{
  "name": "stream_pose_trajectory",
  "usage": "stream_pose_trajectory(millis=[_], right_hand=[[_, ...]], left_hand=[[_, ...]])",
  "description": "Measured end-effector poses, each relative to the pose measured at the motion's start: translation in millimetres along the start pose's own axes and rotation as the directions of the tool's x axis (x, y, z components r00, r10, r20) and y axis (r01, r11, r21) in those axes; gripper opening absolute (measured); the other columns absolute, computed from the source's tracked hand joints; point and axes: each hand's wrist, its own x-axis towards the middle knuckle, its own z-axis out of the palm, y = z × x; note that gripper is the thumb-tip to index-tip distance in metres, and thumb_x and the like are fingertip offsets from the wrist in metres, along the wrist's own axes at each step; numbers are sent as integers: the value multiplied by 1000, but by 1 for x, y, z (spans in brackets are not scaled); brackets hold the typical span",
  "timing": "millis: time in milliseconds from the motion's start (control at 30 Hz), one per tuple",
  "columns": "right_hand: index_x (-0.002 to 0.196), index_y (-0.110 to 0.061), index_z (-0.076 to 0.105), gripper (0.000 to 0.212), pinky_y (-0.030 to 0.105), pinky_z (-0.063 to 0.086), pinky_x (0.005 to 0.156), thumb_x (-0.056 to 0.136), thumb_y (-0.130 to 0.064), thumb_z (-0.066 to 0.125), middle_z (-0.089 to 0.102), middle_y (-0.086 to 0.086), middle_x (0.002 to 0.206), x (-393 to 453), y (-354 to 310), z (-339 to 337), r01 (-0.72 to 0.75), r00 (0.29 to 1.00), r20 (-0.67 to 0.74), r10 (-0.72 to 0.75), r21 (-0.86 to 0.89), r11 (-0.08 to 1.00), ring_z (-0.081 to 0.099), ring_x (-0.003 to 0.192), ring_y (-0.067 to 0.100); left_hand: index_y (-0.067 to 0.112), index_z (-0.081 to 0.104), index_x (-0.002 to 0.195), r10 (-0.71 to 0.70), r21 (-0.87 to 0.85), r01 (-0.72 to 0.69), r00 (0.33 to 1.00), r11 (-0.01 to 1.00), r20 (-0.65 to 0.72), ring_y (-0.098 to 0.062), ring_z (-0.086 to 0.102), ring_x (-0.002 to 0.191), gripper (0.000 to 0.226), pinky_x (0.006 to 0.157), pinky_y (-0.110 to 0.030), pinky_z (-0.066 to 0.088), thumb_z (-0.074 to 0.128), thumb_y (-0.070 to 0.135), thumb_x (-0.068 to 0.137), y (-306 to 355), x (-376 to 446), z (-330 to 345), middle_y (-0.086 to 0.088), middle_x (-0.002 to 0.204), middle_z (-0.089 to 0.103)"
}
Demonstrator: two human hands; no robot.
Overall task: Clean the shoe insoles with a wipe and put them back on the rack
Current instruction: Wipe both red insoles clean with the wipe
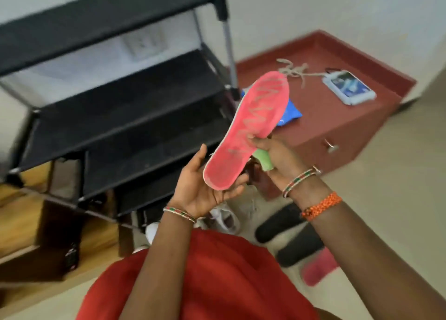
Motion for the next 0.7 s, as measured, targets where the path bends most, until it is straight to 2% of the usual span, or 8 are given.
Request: stream_pose_trajectory(millis=[67, 167, 267, 367, 467, 533, 600, 700], right_hand=[[89, -14, 60, 21, 35, 48, 84, 86, 7, 56, 63, 6, 89, -9, 0, 32, 24, 994, 109, -11, -118, 993, 60, 82, 19], [96, -13, 63, 10, 39, 50, 86, 87, -9, 62, 67, 7, 95, -26, 11, 78, 91, 973, 231, 0, -383, 919, 63, 86, 19], [98, -11, 57, 17, 27, 54, 68, 89, -25, 61, 66, 9, 91, -39, 13, 110, 115, 984, 175, -23, -537, 835, 64, 72, 10], [86, -14, 52, 5, 25, 45, 56, 89, -10, 52, 58, 6, 82, -57, 5, 131, 122, 991, 106, -78, -514, 849, 57, 66, 12], [88, -16, 57, 25, 23, 47, 64, 79, 7, 50, 58, -1, 81, -78, 0, 147, 308, 951, 167, -260, -574, 758, 57, 79, 15], [85, -18, 58, 28, 18, 46, 67, 75, 8, 54, 58, -9, 79, -99, -5, 163, 459, 875, 183, -448, -606, 649, 57, 80, 13], [82, -15, 56, 23, 11, 41, 65, 75, 6, 57, 58, -7, 78, -122, -8, 179, 627, 710, 243, -661, -645, 437, 55, 76, 10], [84, -15, 50, 15, 21, 40, 57, 77, -4, 58, 60, 3, 76, -159, 4, 199, 768, 495, 559, -665, -640, 34, 56, 68, 17]], left_hand=[[8, 71, 102, 70, -5, -70, 998, 998, 3, -27, 64, 58, 61, 55, -33, 55, 42, 58, 82, 11, -26, -5, -16, 94, 67], [10, 69, 106, 204, -37, -204, 979, 978, 9, -22, 59, 53, 55, 50, -29, 51, 42, 54, 87, 20, -68, -18, -11, 82, 62], [7, 69, 105, 293, -110, -292, 956, 950, -8, -21, 60, 58, 52, 52, -29, 52, 42, 49, 89, 21, -103, -33, -10, 84, 63], [6, 69, 105, 354, -184, -350, 935, 919, -13, -24, 65, 72, 53, 65, -36, 55, 40, 47, 88, 17, -134, -45, -8, 95, 67], [10, 59, 118, 394, -258, -390, 918, 884, -38, -27, 68, 84, 49, 73, -39, 57, 39, 44, 88, 12, -155, -51, -7, 103, 69], [12, 56, 124, 442, -243, -436, 897, 867, -32, -24, 68, 81, 50, 67, -35, 56, 36, 43, 90, 8, -166, -51, -7, 109, 69], [13, 64, 116, 488, -243, -480, 872, 843, -29, -20, 67, 76, 52, 62, -32, 53, 32, 45, 93, 5, -173, -50, -6, 107, 69], [12, 73, 101, 571, -331, -554, 819, 764, -52, -20, 67, 85, 51, 77, -33, 55, 34, 45, 95, 3, -187, -44, -7, 100, 70]])
